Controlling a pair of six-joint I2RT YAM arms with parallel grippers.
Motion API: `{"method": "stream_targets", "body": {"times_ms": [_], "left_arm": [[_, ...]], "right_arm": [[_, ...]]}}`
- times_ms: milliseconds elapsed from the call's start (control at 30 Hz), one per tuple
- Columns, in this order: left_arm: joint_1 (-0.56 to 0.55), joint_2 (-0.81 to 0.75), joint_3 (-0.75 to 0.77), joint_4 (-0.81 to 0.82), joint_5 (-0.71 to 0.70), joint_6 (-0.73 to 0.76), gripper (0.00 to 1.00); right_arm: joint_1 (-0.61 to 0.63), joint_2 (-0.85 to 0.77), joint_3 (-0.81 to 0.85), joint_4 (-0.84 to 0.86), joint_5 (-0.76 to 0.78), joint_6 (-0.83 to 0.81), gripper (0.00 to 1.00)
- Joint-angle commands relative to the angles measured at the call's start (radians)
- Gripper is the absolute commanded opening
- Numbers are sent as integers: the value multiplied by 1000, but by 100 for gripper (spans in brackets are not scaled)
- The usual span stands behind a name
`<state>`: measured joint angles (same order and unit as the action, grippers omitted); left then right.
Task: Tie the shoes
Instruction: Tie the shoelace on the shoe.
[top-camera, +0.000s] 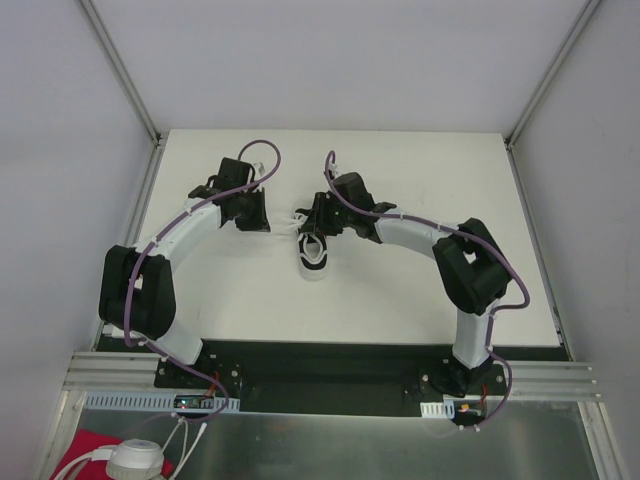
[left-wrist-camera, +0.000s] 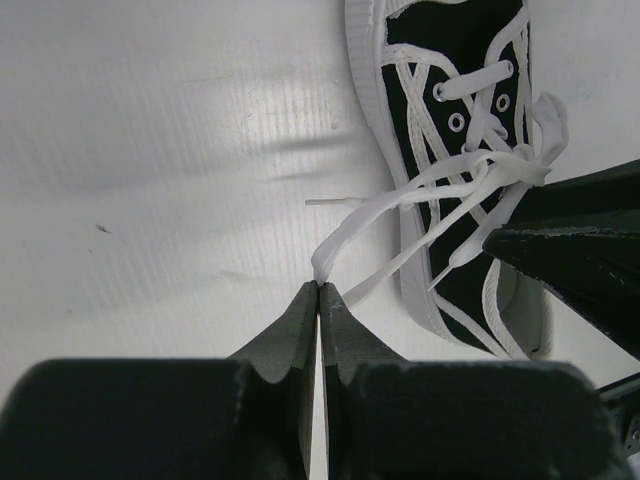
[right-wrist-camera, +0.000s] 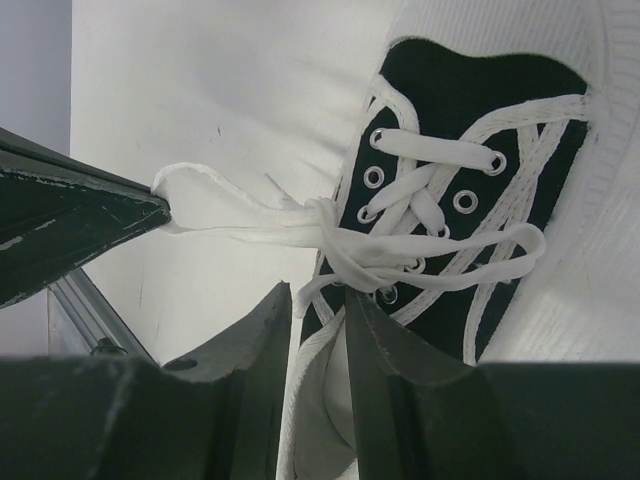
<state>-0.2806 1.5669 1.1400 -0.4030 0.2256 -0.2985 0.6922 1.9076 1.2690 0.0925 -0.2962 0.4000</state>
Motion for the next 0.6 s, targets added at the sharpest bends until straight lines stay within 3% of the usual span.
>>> {"method": "stream_targets", "body": {"times_ms": [0, 567], "left_arm": [[-2, -36, -9, -11, -11, 9, 0], [-2, -36, -11, -10, -12, 7, 0]], "right_arm": [[6, 10, 49, 24, 15, 17, 31], [7, -87, -36, 58, 65, 19, 32]]}}
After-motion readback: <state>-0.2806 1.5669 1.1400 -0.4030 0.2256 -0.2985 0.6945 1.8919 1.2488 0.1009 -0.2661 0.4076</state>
